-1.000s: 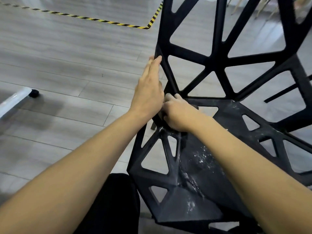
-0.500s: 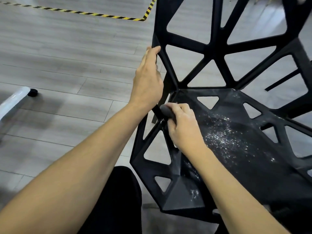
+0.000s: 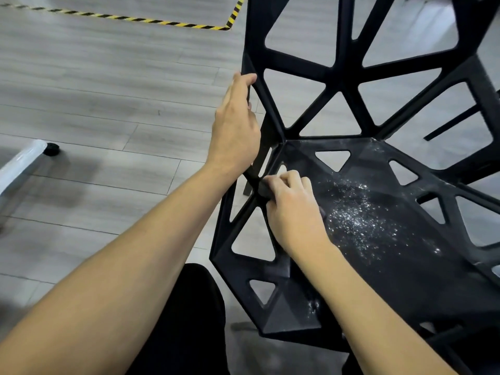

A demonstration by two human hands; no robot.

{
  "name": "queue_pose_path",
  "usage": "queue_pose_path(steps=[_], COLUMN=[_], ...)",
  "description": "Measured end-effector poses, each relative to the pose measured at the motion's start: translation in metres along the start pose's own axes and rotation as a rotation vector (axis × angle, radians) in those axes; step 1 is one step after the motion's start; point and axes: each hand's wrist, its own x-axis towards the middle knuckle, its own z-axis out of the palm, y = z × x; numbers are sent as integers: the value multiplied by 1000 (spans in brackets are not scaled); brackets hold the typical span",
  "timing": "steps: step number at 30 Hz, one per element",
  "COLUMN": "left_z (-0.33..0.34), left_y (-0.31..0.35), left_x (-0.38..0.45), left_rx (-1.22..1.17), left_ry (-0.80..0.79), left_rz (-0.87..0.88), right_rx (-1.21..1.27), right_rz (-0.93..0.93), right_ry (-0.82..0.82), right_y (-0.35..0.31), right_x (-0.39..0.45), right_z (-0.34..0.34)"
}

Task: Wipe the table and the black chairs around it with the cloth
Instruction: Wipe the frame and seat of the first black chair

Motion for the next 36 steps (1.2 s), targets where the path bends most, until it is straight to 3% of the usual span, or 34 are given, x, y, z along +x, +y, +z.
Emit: queue_pose_path(steps=[4,8,16,27,30,33,36], left_z=[3,6,5,5,2,2,4], left_y=[-2,-7,-7,-1,-3,-3,-2], left_x=[0,-1,1,2,3,2,3], left_rx=[38,139,143,182,162,147,136], left_ry=[-8,-15,-10,1,-6,8,27], left_rz=[45,78,105,151,171,164,161], right_rx=[11,-6,-327,-195,-284,-356,-264], right_rz=[-162,-129,100,45,173,363,412], right_ry=[76,178,98,71,83,79,111], right_y=[-3,21,59,58,68,121,159], right_x=[-32,1,120,137,143,148,146], right_z=[0,17,16,13,5,-23,-36])
